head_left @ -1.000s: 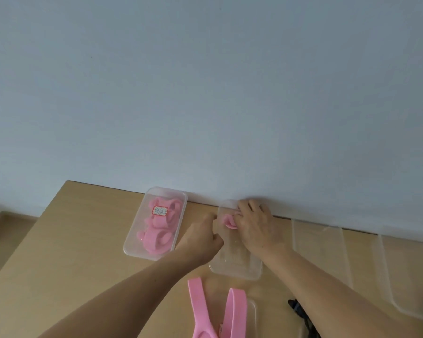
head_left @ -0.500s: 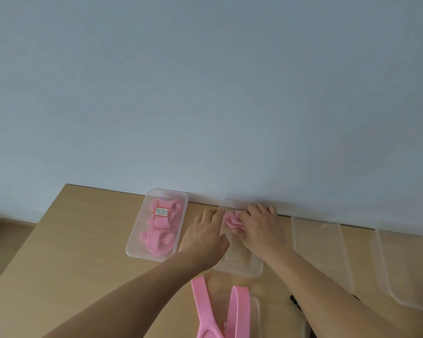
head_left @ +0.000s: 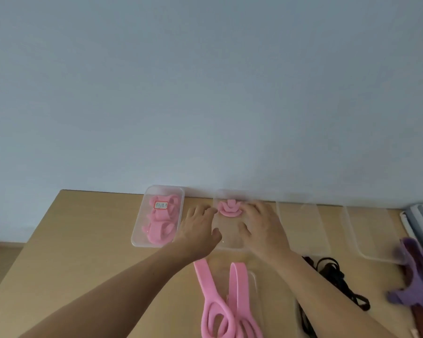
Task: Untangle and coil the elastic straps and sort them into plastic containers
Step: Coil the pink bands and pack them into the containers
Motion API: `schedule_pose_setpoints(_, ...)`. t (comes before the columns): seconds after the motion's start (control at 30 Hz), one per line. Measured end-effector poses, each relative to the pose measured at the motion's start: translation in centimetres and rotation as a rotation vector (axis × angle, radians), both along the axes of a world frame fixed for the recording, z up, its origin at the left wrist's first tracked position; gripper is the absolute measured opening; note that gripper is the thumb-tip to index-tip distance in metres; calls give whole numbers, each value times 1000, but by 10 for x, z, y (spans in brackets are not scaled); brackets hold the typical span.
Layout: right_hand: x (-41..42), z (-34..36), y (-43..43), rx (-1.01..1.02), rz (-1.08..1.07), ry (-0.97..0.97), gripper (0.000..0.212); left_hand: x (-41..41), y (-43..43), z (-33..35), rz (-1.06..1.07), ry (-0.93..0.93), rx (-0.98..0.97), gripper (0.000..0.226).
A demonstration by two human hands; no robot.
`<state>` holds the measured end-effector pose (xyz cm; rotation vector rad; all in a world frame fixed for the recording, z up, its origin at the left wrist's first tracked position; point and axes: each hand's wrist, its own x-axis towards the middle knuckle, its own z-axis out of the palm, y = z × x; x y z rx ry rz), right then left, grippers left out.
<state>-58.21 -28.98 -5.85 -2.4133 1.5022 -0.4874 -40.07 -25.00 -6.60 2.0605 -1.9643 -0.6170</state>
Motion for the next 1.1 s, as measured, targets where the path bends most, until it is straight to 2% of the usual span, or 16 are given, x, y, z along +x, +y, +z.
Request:
schedule_pose_setpoints(0.2,-7,0,96,229,-100,-108,15,7,59,-1,-127,80,-33,48)
schedule_pose_setpoints(0.27,-6,-6,122,337,-158,-45,10,10,76,-4,-161,120,-13,45)
schedule_pose_setpoints(0.4,-1,-21,159,551,-184,75,21,13,104,-10,-184,194,89,43)
schedule_pose_setpoints(0.53,7,-34,177,597,-261,110,9,14,122,-9,-180,199,153,43)
schedule_pose_setpoints(0.67,8,-35,179,606,-393,59,4,18,128,-2,-180,174,191,46)
schedule_pose_setpoints(0.83,9,-16,177,787,-488,-279,4,17,137,12,-161,190,185,48)
schedule_pose_setpoints(0.93,10,12,174,932,-463,-527,4,19,139,29,-174,257,143,54)
schedule_pose_setpoints(0.97,9,24,170,986,-449,-654,2,21,138,37,-181,297,136,57)
schedule_pose_setpoints(1.03,6,50,163,1053,-439,-903,12,26,137,56,-203,399,163,63)
schedule_pose_setpoints(1.1,3,78,154,1073,-428,-1088,17,29,136,78,-209,583,245,67)
